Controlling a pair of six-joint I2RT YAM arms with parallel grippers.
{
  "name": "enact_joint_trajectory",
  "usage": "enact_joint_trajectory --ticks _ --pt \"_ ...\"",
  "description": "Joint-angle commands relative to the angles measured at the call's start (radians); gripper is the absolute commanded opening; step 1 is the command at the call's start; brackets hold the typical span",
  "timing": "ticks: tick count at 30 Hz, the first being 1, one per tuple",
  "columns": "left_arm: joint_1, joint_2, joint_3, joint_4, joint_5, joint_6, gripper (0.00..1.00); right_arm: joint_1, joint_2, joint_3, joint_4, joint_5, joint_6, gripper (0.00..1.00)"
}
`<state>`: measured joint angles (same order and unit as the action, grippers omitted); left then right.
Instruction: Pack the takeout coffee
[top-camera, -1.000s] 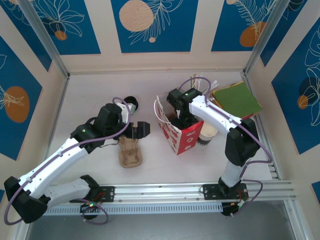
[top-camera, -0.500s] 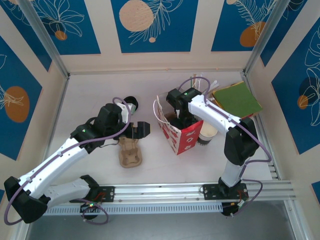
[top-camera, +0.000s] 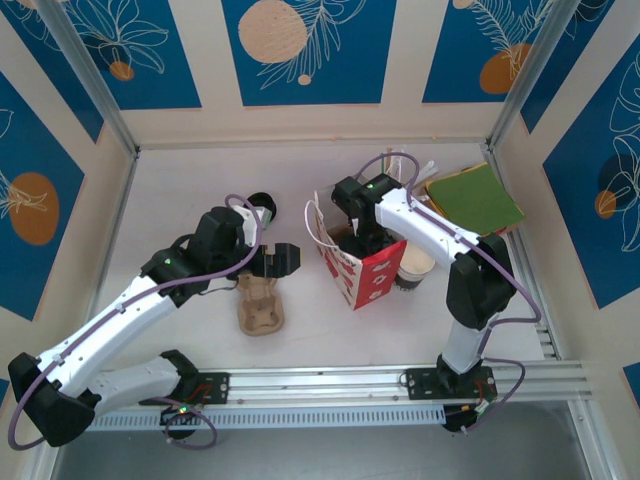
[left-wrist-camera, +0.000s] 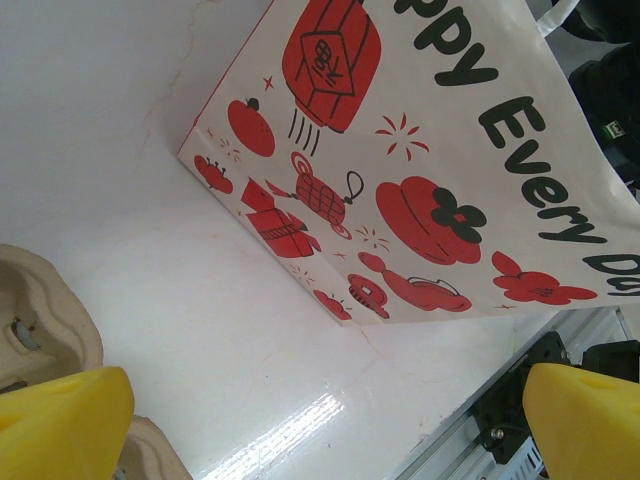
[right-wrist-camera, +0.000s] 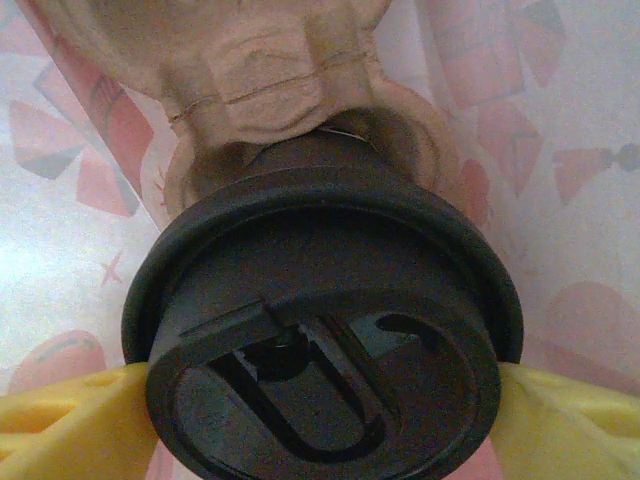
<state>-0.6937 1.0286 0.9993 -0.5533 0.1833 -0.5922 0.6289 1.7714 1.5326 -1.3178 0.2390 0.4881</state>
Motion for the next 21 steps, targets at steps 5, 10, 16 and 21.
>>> enact_joint_trajectory --ticks 5,10,16,21 --pt "0.008 -0.004 0.0 0.01 -0.004 0.026 1.0 0.006 0.024 0.013 -0.02 0.009 0.015 0.85" --pt "0.008 -0.003 -0.001 0.011 -0.004 0.025 1.0 0.009 0.02 0.012 -0.02 0.009 0.018 0.86" --pt "0.008 -0.002 0.001 0.01 -0.004 0.025 1.0 0.012 0.017 0.013 -0.021 0.009 0.021 0.87" --pt "0.008 -0.002 -0.001 0.009 -0.005 0.025 1.0 0.015 0.016 0.013 -0.023 0.007 0.027 0.88"
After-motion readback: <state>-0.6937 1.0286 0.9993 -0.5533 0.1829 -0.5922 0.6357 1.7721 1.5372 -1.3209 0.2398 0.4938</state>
